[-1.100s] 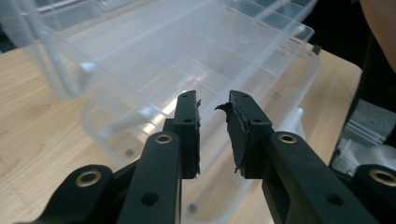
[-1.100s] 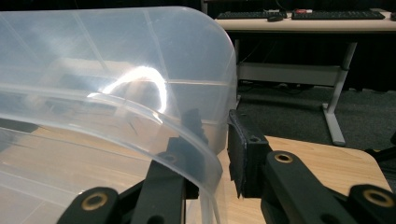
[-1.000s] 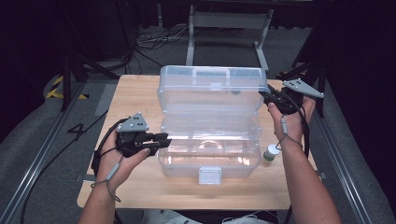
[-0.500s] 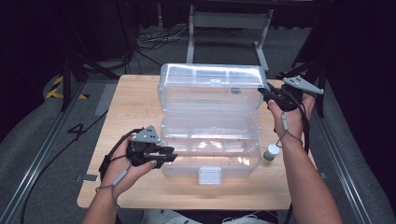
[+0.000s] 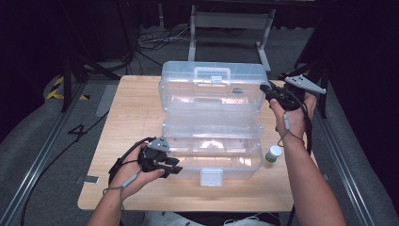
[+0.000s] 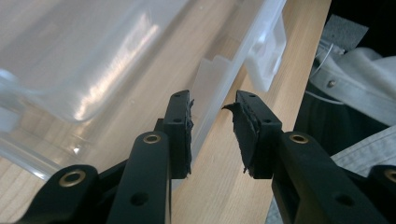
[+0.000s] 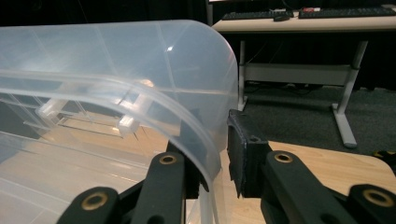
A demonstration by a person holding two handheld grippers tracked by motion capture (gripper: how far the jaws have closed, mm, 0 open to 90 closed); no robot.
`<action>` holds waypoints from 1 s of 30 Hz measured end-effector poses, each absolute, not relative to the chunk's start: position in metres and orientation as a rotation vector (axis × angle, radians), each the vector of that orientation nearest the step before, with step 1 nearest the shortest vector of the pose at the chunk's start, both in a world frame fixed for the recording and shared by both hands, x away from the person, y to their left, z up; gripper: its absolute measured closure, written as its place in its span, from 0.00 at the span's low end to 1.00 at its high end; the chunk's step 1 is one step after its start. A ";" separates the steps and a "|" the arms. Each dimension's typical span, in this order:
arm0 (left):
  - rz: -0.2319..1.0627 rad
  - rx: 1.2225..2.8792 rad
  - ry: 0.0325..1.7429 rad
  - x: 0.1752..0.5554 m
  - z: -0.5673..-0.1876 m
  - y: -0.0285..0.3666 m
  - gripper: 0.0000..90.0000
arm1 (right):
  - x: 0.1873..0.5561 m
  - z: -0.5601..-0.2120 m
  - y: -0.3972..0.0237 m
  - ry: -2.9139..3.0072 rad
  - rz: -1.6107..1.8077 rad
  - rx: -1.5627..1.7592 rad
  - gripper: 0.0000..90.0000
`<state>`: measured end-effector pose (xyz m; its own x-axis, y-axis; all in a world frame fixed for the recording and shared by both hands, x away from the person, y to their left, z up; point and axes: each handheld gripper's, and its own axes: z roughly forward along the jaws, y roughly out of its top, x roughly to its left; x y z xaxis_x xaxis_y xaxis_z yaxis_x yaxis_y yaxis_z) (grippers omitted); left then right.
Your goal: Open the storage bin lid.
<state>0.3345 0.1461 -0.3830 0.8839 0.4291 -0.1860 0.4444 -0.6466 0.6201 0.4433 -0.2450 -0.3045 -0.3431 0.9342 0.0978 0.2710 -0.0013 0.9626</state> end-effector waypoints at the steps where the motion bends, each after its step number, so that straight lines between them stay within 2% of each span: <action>1: -0.036 2.358 0.627 0.335 -0.385 0.145 0.75 | 0.444 -0.305 -0.245 1.659 1.378 1.256 0.86; 30: -0.011 2.395 0.619 0.337 -0.404 0.138 0.78 | 0.457 -0.305 -0.242 1.595 1.360 1.270 0.89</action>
